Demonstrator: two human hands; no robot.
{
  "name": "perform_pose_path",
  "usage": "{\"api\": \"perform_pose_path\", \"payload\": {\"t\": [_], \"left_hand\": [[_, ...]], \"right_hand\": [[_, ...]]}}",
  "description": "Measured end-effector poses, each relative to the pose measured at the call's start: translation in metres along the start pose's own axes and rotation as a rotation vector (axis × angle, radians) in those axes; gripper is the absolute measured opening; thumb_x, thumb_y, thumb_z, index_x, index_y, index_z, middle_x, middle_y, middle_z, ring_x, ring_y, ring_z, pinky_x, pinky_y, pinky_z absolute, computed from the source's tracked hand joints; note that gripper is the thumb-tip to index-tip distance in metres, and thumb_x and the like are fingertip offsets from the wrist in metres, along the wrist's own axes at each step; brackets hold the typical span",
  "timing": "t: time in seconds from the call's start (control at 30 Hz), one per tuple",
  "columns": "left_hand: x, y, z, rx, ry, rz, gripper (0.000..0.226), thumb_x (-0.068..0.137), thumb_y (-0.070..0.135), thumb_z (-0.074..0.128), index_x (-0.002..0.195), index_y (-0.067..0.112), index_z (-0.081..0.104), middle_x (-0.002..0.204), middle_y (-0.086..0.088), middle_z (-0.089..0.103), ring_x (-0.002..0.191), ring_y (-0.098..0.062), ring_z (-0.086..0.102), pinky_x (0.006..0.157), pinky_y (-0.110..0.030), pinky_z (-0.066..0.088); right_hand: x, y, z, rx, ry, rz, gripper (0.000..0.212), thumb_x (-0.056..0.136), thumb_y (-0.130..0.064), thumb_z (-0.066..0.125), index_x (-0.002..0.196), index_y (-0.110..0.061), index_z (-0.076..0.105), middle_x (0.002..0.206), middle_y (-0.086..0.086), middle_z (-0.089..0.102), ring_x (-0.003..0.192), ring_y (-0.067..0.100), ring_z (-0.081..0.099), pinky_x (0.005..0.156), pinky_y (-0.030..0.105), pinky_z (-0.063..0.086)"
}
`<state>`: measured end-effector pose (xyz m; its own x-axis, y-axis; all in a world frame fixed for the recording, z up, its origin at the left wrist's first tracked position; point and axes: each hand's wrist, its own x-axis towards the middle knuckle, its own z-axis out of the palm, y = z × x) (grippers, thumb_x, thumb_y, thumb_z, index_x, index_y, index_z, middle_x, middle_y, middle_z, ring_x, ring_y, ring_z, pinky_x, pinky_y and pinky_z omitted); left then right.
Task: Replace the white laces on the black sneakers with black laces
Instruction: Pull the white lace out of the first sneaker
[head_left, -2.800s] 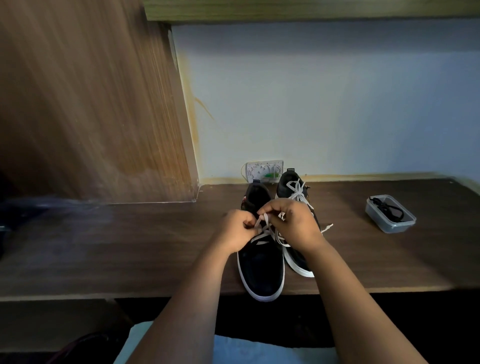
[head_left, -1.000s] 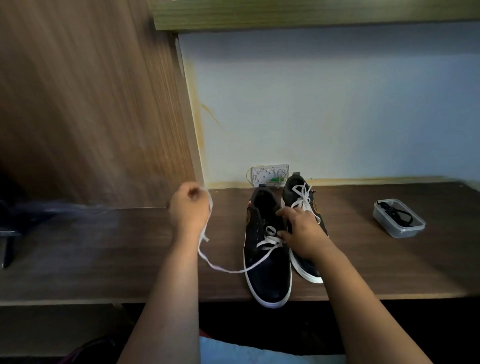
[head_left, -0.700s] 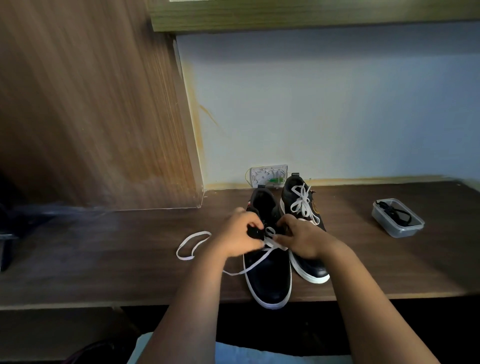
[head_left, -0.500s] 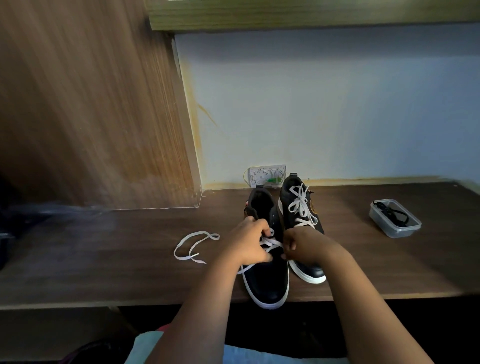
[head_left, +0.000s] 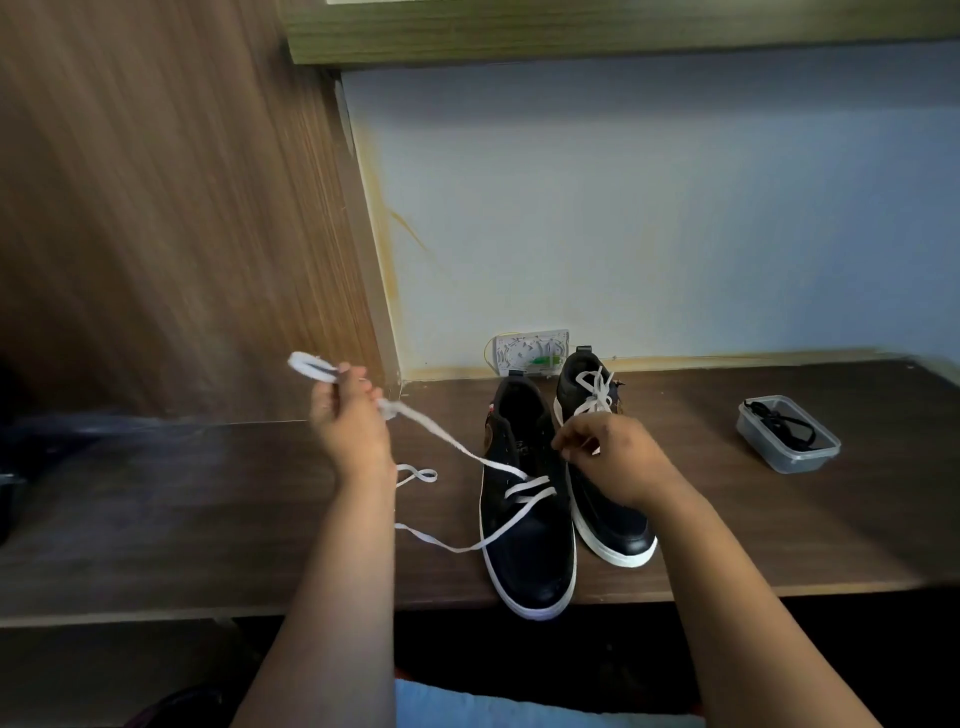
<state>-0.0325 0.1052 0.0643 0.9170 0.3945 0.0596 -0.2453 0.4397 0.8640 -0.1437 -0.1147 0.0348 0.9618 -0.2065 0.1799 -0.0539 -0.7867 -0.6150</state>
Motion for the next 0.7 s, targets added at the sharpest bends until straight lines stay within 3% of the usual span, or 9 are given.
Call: {"api": "perform_pose_path", "payload": {"t": [0.07, 0.13, 0.23, 0.3, 0.33, 0.4, 0.53, 0.63, 0.7], "left_hand": [[0.012, -0.006, -0.010, 0.240, -0.017, -0.009, 0.015, 0.096, 0.016, 0.055, 0.083, 0.023, 0.057, 0.077, 0.003, 0.060, 0.074, -0.012, 0.062, 0.069, -0.029, 0.046], [0.016, -0.014, -0.015, 0.598, -0.197, -0.135, 0.013, 0.091, 0.029, 0.062, 0.083, 0.023, 0.054, 0.083, -0.002, 0.063, 0.089, -0.024, 0.064, 0.078, -0.040, 0.048], [0.004, -0.032, -0.019, 1.124, -0.603, -0.275, 0.040, 0.087, 0.042, 0.066, 0.108, 0.010, 0.056, 0.096, -0.011, 0.067, 0.094, -0.028, 0.066, 0.091, -0.038, 0.050], [-0.013, -0.036, -0.015, 1.305, -0.723, -0.211, 0.053, 0.085, 0.039, 0.068, 0.127, 0.012, 0.052, 0.116, -0.006, 0.064, 0.109, -0.026, 0.061, 0.093, -0.030, 0.045], [-0.019, -0.037, -0.011, 1.329, -0.751, -0.138, 0.051, 0.085, 0.034, 0.070, 0.129, 0.015, 0.052, 0.121, -0.004, 0.062, 0.111, -0.024, 0.059, 0.090, -0.028, 0.044], [-0.032, -0.038, -0.002, 1.248, -0.853, -0.012, 0.033, 0.083, 0.021, 0.072, 0.115, 0.019, 0.063, 0.112, -0.001, 0.065, 0.096, -0.018, 0.061, 0.083, -0.025, 0.046], [-0.053, -0.042, 0.008, 1.149, -1.087, 0.050, 0.022, 0.075, 0.014, 0.076, 0.092, 0.025, 0.066, 0.103, -0.002, 0.054, 0.073, -0.006, 0.046, 0.062, -0.018, 0.037], [-0.059, -0.046, 0.010, 1.244, -1.075, 0.078, 0.018, 0.076, 0.020, 0.074, 0.089, 0.024, 0.062, 0.098, 0.001, 0.049, 0.080, -0.014, 0.051, 0.066, -0.023, 0.042], [-0.062, -0.050, 0.011, 1.349, -1.077, 0.127, 0.014, 0.077, 0.026, 0.072, 0.082, 0.024, 0.059, 0.091, 0.003, 0.049, 0.085, -0.021, 0.057, 0.069, -0.028, 0.045]], "right_hand": [[-0.001, -0.003, 0.005, -0.005, -0.077, -0.005, 0.017, 0.086, -0.011, 0.065, 0.092, -0.025, 0.072, 0.084, -0.006, 0.064, 0.079, 0.010, 0.059, 0.069, 0.017, 0.045], [-0.002, -0.008, 0.012, -0.019, -0.122, -0.027, 0.017, 0.086, -0.012, 0.067, 0.098, -0.023, 0.072, 0.087, -0.004, 0.060, 0.079, 0.013, 0.058, 0.070, 0.019, 0.046], [0.000, -0.010, 0.023, -0.155, -0.192, -0.057, 0.018, 0.085, -0.016, 0.068, 0.102, -0.023, 0.070, 0.092, -0.005, 0.050, 0.084, 0.015, 0.056, 0.079, 0.029, 0.049], [0.001, -0.009, 0.027, -0.210, -0.210, -0.065, 0.015, 0.087, -0.017, 0.067, 0.100, -0.022, 0.070, 0.095, -0.004, 0.049, 0.088, 0.017, 0.055, 0.080, 0.032, 0.049], [0.002, -0.009, 0.029, -0.227, -0.208, -0.067, 0.013, 0.087, -0.018, 0.065, 0.099, -0.022, 0.069, 0.097, -0.002, 0.050, 0.089, 0.019, 0.054, 0.080, 0.033, 0.049], [0.004, -0.007, 0.031, -0.252, -0.198, -0.073, 0.010, 0.089, -0.018, 0.062, 0.098, -0.018, 0.067, 0.101, 0.001, 0.052, 0.094, 0.021, 0.052, 0.082, 0.035, 0.048], [0.006, -0.002, 0.034, -0.242, -0.198, -0.106, 0.012, 0.092, -0.013, 0.056, 0.102, -0.013, 0.062, 0.103, 0.005, 0.052, 0.097, 0.023, 0.049, 0.083, 0.033, 0.043], [0.003, -0.004, 0.030, -0.090, -0.201, -0.089, 0.012, 0.091, -0.006, 0.055, 0.096, -0.014, 0.062, 0.099, 0.003, 0.057, 0.089, 0.019, 0.055, 0.074, 0.025, 0.040], [0.000, -0.005, 0.025, -0.010, -0.194, -0.081, 0.015, 0.089, -0.003, 0.055, 0.092, -0.018, 0.059, 0.095, 0.001, 0.062, 0.086, 0.017, 0.057, 0.075, 0.027, 0.045]]}}
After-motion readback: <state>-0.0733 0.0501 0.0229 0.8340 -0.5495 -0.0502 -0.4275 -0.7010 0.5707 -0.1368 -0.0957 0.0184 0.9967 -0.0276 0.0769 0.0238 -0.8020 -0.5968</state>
